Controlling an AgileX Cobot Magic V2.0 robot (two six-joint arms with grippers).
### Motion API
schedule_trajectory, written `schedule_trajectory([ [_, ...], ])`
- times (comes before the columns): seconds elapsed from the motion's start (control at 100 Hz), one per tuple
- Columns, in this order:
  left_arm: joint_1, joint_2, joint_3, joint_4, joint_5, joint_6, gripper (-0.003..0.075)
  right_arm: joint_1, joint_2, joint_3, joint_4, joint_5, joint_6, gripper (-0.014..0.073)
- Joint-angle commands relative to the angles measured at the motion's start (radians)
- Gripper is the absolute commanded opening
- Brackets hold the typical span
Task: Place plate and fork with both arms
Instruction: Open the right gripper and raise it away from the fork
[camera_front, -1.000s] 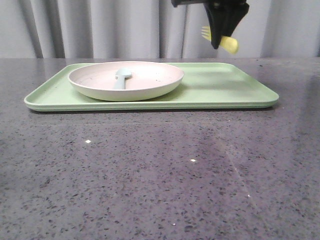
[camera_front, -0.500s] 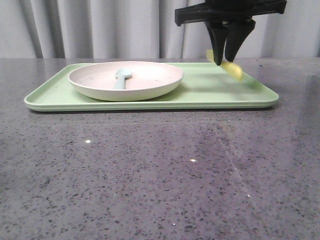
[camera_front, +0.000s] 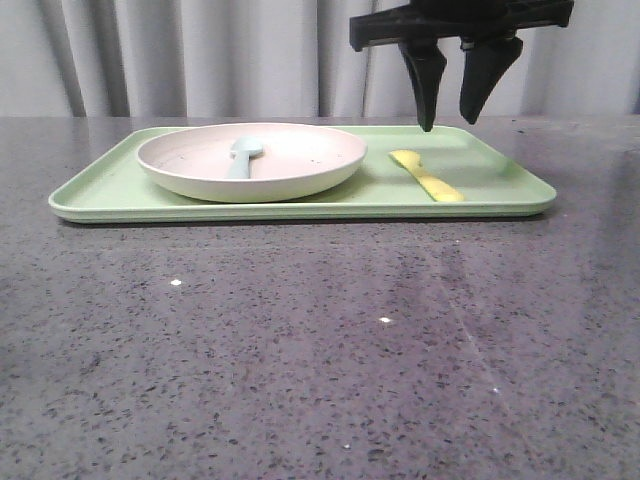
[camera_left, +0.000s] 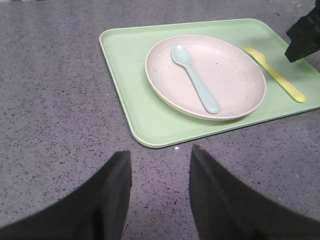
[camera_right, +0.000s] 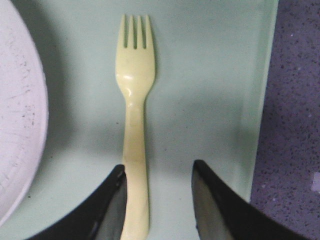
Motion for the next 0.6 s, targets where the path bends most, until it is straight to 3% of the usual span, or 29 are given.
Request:
schedule_trajectory([
  [0.0,0.001,-0.001,-0.027,-0.019,-0.065,-0.007,0.0282,-0.007,-0.084,-0.013,-0.011,0.068,-0.001,0.0328],
  [0.24,0.001,-0.001,-0.027,-0.019,-0.065,-0.007,0.0282,-0.003,-0.211,0.12,0.021,-0.02,-0.001,0.0328],
  [0.59,0.001,-0.001,-0.012,-0.019,-0.065,-0.007,0.0282,-0.003,-0.513,0.496,0.021,-0.239,-0.001,0.0328],
])
